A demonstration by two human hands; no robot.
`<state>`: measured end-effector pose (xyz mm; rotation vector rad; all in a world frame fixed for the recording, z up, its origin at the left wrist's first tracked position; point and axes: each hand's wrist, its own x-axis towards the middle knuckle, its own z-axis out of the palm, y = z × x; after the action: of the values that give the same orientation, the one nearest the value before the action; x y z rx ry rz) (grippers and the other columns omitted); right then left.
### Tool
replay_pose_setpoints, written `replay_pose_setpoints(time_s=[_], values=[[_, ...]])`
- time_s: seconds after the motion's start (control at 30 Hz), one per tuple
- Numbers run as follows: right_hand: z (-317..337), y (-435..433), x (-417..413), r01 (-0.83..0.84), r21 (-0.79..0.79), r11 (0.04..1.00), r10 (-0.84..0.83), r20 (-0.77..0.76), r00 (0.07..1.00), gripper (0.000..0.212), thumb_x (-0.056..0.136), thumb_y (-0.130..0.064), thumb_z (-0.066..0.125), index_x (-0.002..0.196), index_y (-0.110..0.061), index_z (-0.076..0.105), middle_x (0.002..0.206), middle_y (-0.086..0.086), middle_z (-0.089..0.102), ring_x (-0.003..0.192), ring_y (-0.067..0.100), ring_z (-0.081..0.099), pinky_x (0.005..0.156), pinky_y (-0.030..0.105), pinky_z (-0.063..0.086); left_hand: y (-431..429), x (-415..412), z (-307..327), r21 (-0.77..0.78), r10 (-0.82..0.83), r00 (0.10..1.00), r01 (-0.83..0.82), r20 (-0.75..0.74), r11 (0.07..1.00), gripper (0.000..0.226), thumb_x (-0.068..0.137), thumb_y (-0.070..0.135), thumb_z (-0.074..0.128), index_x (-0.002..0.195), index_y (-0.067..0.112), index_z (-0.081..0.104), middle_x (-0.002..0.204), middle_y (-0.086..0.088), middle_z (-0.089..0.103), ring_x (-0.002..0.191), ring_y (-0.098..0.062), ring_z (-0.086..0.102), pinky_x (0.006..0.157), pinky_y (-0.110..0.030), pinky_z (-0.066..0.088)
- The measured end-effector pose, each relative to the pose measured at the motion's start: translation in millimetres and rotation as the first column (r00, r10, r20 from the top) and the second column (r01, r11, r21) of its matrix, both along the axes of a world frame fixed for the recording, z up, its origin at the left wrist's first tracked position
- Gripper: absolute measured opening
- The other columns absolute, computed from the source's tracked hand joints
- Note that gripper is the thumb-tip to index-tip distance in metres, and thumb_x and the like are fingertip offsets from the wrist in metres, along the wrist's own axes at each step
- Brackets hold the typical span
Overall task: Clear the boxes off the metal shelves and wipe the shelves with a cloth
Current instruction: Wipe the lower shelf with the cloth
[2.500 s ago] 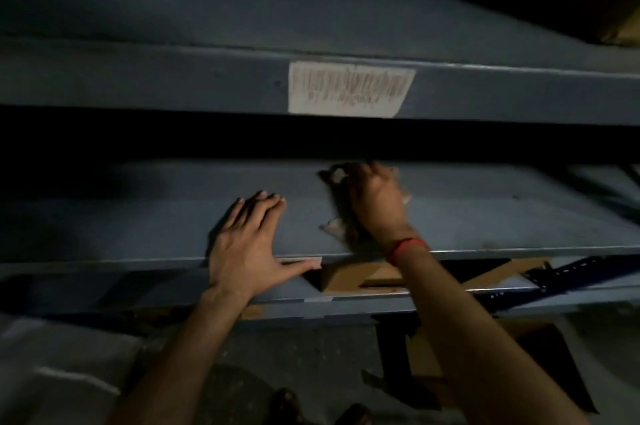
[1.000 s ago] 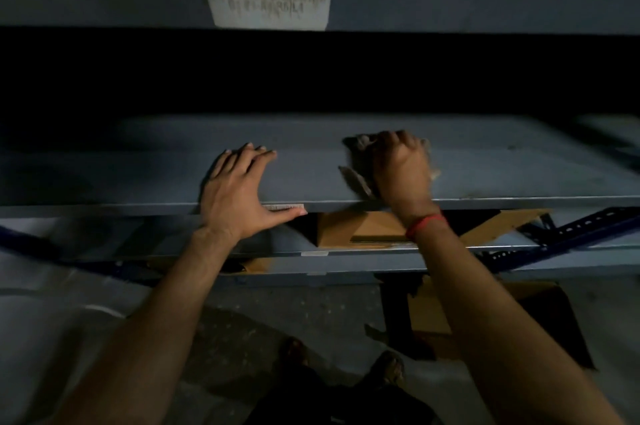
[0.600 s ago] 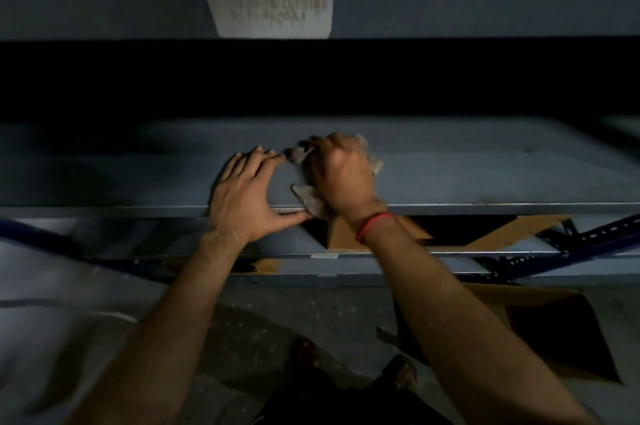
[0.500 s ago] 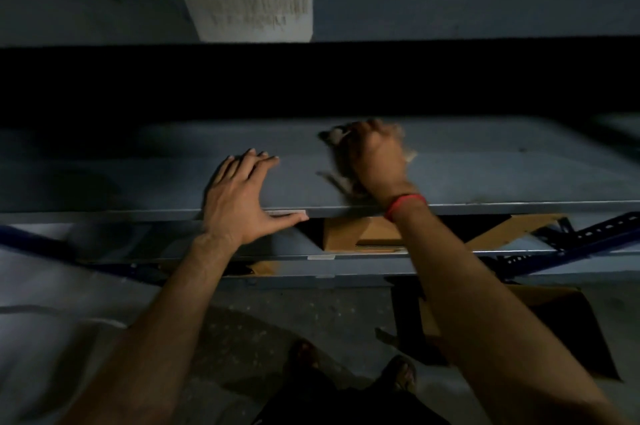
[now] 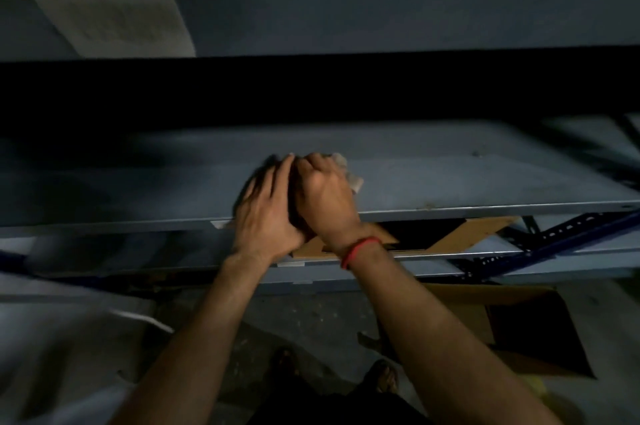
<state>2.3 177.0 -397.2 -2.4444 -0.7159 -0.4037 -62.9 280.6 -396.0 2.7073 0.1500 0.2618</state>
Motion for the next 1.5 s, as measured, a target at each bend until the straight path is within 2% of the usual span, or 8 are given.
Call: replay_pose_setpoints(time_s=[0.23,0.37,0.5,0.63,0.87,1.13,1.33,1.5], values=[[-7,-113,84,0.161,-0.146,0.976,-0.171,-0.055,0.984,0.026,0.087,-0.016,0.056,0.108,-0.008,0.069,0.104,0.019,0.066,0.097,0.040,0.061,0.088,0.044,0.047,0,3,-6,0.198,-0.007,1.000,0.010,-0.016,0.980,0.114,0.064,0.100,0.039,0.147,0.021,0.043,0.151,-0.001,0.043,0.135,-0.025,0.043,0.110,-0.041,0.038],[-2,-171,43,0.288,-0.142,0.947,-0.300,-0.069,0.951,0.027,0.086,-0.013,0.064,0.113,-0.009,0.068,0.112,0.018,0.064,0.102,0.038,0.059,0.091,0.041,0.042,-11,4,-4,0.227,0.036,0.999,-0.033,-0.010,0.973,0.118,0.061,0.101,0.037,0.147,0.020,0.042,0.142,-0.007,0.046,0.130,-0.031,0.045,0.108,-0.046,0.042],[2,-137,-22,0.195,-0.095,0.976,-0.207,-0.138,0.969,0.045,0.079,-0.019,0.079,0.120,-0.009,0.065,0.117,0.014,0.061,0.107,0.030,0.056,0.097,0.042,0.046,-43,18,2,0.395,0.098,0.990,-0.050,-0.103,0.917,0.123,0.055,0.104,0.025,0.153,0.028,0.031,0.119,-0.017,0.041,0.109,-0.037,0.042,0.101,-0.050,0.038],[0,-80,-18,0.108,-0.021,0.994,-0.109,-0.055,0.992,0.024,0.081,-0.009,0.062,0.104,-0.005,0.069,0.097,0.015,0.065,0.091,0.034,0.059,0.086,0.043,0.049,-60,21,-2,0.401,0.185,0.972,-0.114,-0.143,0.909,0.105,0.059,0.078,0.030,0.153,0.030,0.031,0.129,-0.023,0.039,0.120,-0.041,0.037,0.114,-0.058,0.024],[-2,-126,78,0.223,-0.150,0.963,-0.225,0.009,0.974,0.038,0.086,-0.027,0.039,0.100,-0.011,0.070,0.094,0.015,0.068,0.087,0.038,0.062,0.080,0.045,0.048,-53,22,-10,0.429,0.152,0.982,-0.092,-0.109,0.898,0.128,0.054,0.108,0.019,0.151,0.027,0.035,0.130,-0.023,0.041,0.116,-0.040,0.041,0.108,-0.056,0.032],[1,-150,-4,0.366,-0.141,0.920,-0.382,-0.104,0.918,0.036,0.080,-0.012,0.071,0.116,-0.008,0.065,0.113,0.016,0.063,0.104,0.033,0.057,0.095,0.044,0.047,-53,25,-12,0.434,0.161,0.983,-0.107,-0.088,0.894,0.128,0.054,0.107,0.016,0.151,0.026,0.037,0.129,-0.025,0.042,0.115,-0.042,0.042,0.107,-0.057,0.031],[3,-87,10,0.081,-0.063,0.995,-0.083,-0.024,0.996,0.030,0.086,-0.017,0.055,0.110,-0.006,0.069,0.101,0.014,0.066,0.093,0.034,0.060,0.086,0.043,0.047,-53,25,-12,0.433,0.155,0.986,-0.112,-0.066,0.894,0.118,0.053,0.097,0.037,0.149,0.028,0.039,0.127,-0.024,0.042,0.117,-0.042,0.040,0.110,-0.060,0.029],[2,-159,84,0.236,-0.158,0.959,-0.241,-0.011,0.970,0.027,0.086,-0.019,0.051,0.102,-0.007,0.070,0.096,0.018,0.067,0.089,0.038,0.062,0.080,0.042,0.049,-54,23,-9,0.400,0.161,0.984,-0.115,-0.082,0.909,0.131,0.051,0.109,0.014,0.150,0.027,0.038,0.130,-0.026,0.042,0.117,-0.042,0.042,0.109,-0.057,0.031]])
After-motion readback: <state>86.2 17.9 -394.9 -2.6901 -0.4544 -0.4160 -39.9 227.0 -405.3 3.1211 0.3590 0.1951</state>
